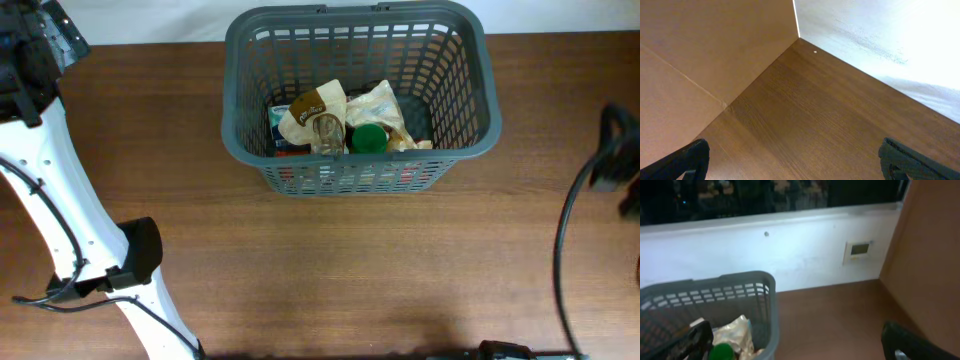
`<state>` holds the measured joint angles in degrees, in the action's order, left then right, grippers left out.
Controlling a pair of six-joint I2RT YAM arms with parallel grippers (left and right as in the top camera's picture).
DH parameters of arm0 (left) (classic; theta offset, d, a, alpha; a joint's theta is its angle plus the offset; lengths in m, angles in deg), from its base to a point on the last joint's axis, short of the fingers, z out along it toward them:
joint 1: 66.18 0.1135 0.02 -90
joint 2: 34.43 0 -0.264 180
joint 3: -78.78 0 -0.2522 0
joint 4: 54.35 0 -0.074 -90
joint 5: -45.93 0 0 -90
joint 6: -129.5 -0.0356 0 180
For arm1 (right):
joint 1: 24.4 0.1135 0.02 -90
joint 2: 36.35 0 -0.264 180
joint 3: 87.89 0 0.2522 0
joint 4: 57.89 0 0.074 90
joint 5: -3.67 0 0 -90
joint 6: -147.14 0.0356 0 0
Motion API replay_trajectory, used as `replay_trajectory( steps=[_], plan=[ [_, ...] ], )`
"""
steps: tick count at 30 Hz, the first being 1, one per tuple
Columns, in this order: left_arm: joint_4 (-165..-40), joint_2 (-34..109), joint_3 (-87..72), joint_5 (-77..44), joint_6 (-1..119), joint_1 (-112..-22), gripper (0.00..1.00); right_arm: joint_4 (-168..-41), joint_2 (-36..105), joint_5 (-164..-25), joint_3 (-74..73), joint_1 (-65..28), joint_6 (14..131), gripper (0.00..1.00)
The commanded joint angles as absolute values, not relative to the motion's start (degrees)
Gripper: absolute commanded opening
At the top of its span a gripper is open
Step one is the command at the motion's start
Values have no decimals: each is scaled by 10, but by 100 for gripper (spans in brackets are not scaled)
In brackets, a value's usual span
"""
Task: Pack container
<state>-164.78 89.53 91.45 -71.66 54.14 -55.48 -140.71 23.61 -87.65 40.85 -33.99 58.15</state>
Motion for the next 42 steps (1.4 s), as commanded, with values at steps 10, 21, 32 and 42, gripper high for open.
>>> replay_trajectory(
  steps=[10, 21, 32, 42],
  plan=[
    [-1648, 896, 914, -717, 549, -552, 99, -1208, -53, -874, -23, -329, 544, 99],
    [-1648, 896, 914, -717, 549, -552, 99, -1045, -207, -921, -317, -329, 516, 99],
    [-1648, 896, 914, -717, 549, -552, 99, -883, -286, -982, -526, -329, 479, 99],
    [-1648, 896, 914, -717, 549, -552, 99, -834, -357, -966, -636, -329, 482, 99]
  ],
)
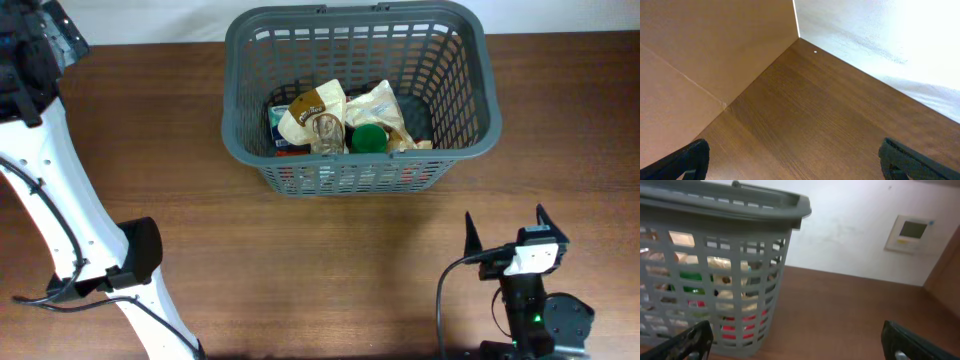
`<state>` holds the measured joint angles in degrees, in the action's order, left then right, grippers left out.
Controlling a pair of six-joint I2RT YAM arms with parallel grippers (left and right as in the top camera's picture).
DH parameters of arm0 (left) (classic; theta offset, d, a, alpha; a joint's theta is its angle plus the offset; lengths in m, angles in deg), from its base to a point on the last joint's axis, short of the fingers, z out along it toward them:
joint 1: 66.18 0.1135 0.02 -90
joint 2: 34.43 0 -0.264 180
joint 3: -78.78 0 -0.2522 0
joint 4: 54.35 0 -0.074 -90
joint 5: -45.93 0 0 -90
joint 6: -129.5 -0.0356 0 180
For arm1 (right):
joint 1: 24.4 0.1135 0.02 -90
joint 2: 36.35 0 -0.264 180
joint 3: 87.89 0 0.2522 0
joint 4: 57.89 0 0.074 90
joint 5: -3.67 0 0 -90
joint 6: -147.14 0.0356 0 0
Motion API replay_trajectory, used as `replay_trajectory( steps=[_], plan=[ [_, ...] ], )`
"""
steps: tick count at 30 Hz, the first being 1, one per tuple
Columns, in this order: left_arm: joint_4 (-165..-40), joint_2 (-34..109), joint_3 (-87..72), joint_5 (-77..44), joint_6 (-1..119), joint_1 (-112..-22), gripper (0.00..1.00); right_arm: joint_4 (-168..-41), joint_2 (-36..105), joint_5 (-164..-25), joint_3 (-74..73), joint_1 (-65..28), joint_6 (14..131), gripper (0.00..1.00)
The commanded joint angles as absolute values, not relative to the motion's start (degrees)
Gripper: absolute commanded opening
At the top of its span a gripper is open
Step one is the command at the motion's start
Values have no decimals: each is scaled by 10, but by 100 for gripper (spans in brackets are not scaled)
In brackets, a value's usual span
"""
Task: Pack container
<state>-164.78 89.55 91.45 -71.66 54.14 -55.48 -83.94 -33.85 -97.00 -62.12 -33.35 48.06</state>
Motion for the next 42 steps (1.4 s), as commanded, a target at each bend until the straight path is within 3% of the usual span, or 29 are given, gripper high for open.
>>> replay_trajectory(
  steps=[1, 28, 42],
  plan=[
    [-1648, 896, 914, -717, 549, -552, 99, -834, -360, -955, -638, -329, 486, 99],
    [-1648, 896, 914, -717, 549, -552, 99, -702, -361, -918, -738, -329, 546, 99],
    [-1648, 896, 914, -717, 549, -552, 99, -717, -361, -880, -738, -329, 546, 99]
  ],
)
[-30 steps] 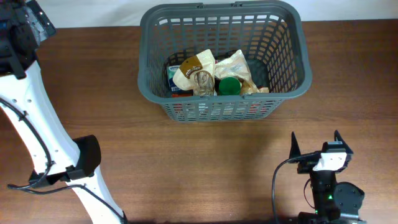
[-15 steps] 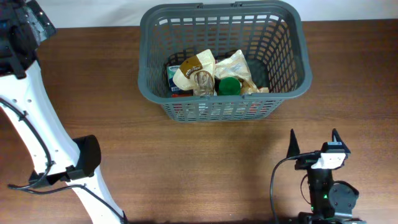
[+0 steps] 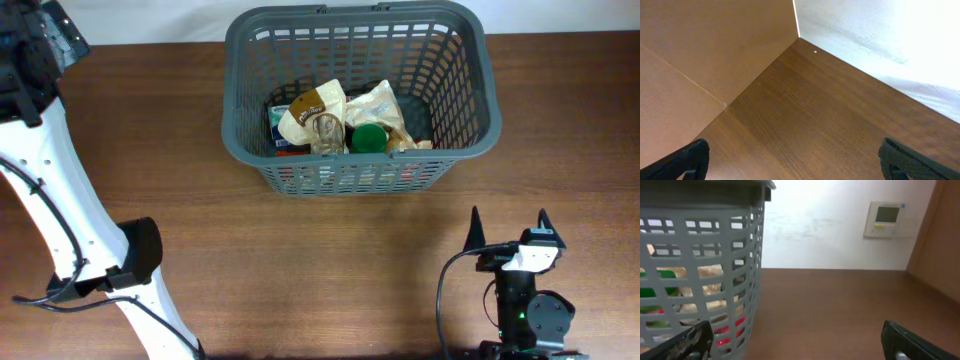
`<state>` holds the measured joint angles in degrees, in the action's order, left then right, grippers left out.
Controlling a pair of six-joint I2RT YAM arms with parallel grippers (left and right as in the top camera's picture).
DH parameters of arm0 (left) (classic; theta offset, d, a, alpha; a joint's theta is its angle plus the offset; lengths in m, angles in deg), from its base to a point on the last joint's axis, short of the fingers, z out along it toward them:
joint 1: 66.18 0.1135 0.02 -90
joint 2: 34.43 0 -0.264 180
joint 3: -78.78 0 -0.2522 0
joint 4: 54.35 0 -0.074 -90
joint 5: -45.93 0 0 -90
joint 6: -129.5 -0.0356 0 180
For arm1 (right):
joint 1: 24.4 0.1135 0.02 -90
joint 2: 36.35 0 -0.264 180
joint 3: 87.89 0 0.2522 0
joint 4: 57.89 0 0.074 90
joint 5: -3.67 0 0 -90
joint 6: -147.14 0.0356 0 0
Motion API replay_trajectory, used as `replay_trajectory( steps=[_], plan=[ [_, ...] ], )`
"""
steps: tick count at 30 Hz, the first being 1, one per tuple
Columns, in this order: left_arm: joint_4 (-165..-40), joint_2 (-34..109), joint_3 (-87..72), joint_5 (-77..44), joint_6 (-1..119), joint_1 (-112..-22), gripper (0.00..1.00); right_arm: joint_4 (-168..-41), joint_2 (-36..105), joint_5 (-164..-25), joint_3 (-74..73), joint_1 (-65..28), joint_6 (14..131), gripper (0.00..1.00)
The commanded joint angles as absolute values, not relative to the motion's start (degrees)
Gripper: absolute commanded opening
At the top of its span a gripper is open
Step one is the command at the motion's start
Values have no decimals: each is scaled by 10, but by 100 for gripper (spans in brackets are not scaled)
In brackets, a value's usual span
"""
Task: Pack container
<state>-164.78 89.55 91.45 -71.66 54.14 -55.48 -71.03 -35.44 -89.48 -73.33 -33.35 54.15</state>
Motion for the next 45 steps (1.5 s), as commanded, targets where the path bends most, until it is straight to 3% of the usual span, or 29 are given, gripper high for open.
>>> replay_trajectory(
  steps=[1, 33, 45],
  plan=[
    [-1648, 896, 914, -717, 549, -552, 99, -724, -361, -880, -738, -329, 546, 99],
    [-1648, 893, 914, -717, 549, -552, 99, -760, -359, -880, -738, -329, 546, 99],
    [-1645, 779, 910, -723, 549, -552, 99, -760, -359, -880, -738, -329, 546, 99]
  ],
)
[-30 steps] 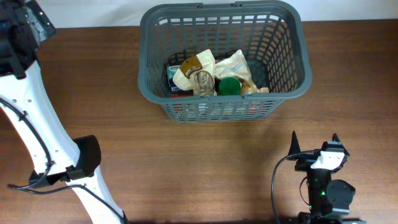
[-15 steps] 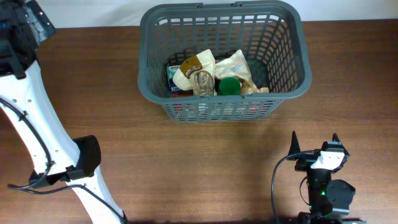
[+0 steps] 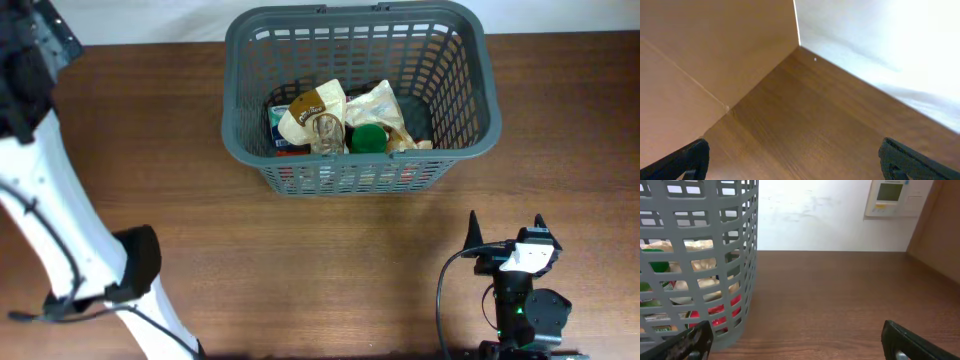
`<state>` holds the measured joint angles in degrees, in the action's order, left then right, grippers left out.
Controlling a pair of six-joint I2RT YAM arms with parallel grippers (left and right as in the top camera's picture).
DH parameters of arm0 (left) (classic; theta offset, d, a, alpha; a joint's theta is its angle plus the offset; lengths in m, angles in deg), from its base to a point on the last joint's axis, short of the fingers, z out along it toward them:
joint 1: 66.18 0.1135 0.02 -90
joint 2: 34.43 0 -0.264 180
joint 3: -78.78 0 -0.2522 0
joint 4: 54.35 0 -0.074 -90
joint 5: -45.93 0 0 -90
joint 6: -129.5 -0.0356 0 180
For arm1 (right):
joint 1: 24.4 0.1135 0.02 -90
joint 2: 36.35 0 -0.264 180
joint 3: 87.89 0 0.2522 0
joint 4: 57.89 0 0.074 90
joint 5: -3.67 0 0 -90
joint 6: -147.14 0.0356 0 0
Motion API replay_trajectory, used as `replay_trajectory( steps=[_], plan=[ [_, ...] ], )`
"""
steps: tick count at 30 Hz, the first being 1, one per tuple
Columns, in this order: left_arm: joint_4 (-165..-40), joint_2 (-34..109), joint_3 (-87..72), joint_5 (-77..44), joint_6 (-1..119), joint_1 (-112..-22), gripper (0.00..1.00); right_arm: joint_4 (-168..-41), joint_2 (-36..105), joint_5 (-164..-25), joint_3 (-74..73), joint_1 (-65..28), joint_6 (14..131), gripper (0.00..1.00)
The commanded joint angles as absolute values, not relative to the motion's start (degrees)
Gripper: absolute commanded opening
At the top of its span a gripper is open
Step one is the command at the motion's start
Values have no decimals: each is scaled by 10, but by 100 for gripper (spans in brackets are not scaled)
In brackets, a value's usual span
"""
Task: Pack container
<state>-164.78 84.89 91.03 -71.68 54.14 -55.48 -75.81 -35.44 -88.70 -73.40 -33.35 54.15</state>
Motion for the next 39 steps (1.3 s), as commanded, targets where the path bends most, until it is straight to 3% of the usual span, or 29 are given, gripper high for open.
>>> replay_trajectory(
  steps=[1, 9, 25, 39],
  plan=[
    [-1643, 761, 902, -723, 549, -552, 99, -760, -359, -880, -738, -329, 546, 99],
    [-1623, 550, 674, -690, 549, -552, 99, -760, -359, -880, -738, -329, 546, 99],
    [-1269, 105, -35, -578, 550, -552, 99, -760, -359, -880, -738, -329, 546, 99],
    [-1076, -73, -408, -532, 549, -553, 99, -760, -359, -880, -738, -329, 546, 99]
  ],
)
